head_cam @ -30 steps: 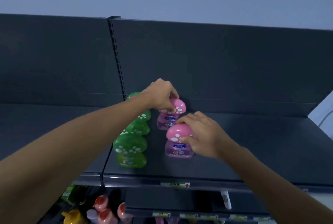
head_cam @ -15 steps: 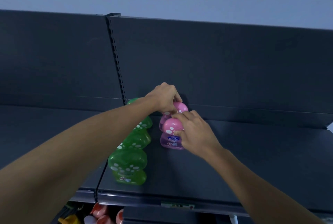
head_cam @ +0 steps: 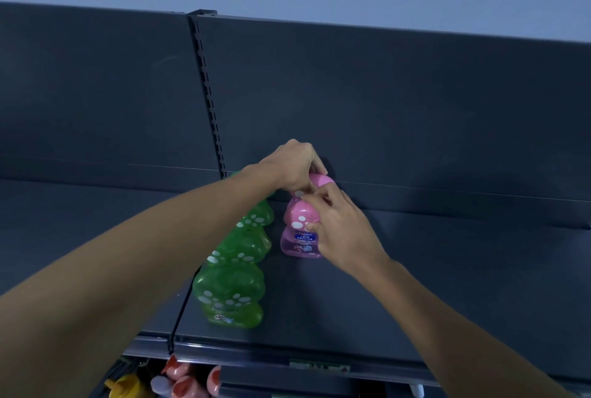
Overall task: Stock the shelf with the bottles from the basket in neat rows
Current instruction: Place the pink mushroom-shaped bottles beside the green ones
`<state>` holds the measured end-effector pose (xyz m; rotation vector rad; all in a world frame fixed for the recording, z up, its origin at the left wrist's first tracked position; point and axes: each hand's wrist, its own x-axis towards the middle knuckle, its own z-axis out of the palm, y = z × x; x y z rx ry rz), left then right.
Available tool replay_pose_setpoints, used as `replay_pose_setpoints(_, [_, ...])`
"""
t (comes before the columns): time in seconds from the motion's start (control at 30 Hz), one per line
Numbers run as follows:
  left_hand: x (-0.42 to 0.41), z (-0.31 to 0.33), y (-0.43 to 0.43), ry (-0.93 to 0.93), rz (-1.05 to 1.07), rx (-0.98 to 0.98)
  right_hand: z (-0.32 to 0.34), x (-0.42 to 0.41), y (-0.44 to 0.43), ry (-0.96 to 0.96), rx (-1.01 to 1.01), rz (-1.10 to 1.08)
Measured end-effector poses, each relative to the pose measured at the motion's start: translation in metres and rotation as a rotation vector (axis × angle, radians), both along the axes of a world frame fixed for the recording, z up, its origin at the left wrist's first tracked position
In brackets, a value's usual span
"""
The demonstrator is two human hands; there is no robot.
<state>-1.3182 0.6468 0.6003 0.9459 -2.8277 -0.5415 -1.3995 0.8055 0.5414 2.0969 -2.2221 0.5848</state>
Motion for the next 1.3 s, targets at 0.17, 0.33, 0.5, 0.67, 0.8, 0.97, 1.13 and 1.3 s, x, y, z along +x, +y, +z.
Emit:
replay_pose_setpoints(0.17, [0.005,0.002,-0.001,-0.040,-0.064,0.010,-0.001,-0.001,0.000,0.028,-0.001,0.014])
replay_pose_setpoints(0.33, [0.011,0.004,0.000,-0.067,-0.099,0.006,-0.001,0.001,0.001,0.020,-0.010,0.015])
replay_pose_setpoints(0.5, [0.018,0.002,0.008,-0.084,-0.051,0.023,0.001,0.007,0.006,0.091,-0.023,-0.019])
replay_pose_setpoints(0.67, [0.034,0.010,0.022,-0.076,0.011,-0.032,0.015,0.010,0.017,0.136,-0.002,-0.064])
replay_pose_setpoints(0.8, [0.056,0.026,0.049,-0.069,0.009,-0.093,0.033,0.018,0.034,0.145,0.008,-0.146])
replay_pose_setpoints(0.97, [0.091,0.030,0.094,-0.035,-0.020,-0.157,0.052,0.040,0.069,0.110,0.019,-0.219])
replay_pose_setpoints(1.13, [0.129,0.015,0.144,-0.057,-0.077,-0.213,0.054,0.071,0.112,0.078,0.095,-0.292])
replay_pose_setpoints(1.3, [0.169,-0.014,0.187,-0.043,-0.118,-0.153,0.035,0.107,0.156,0.064,0.149,-0.341])
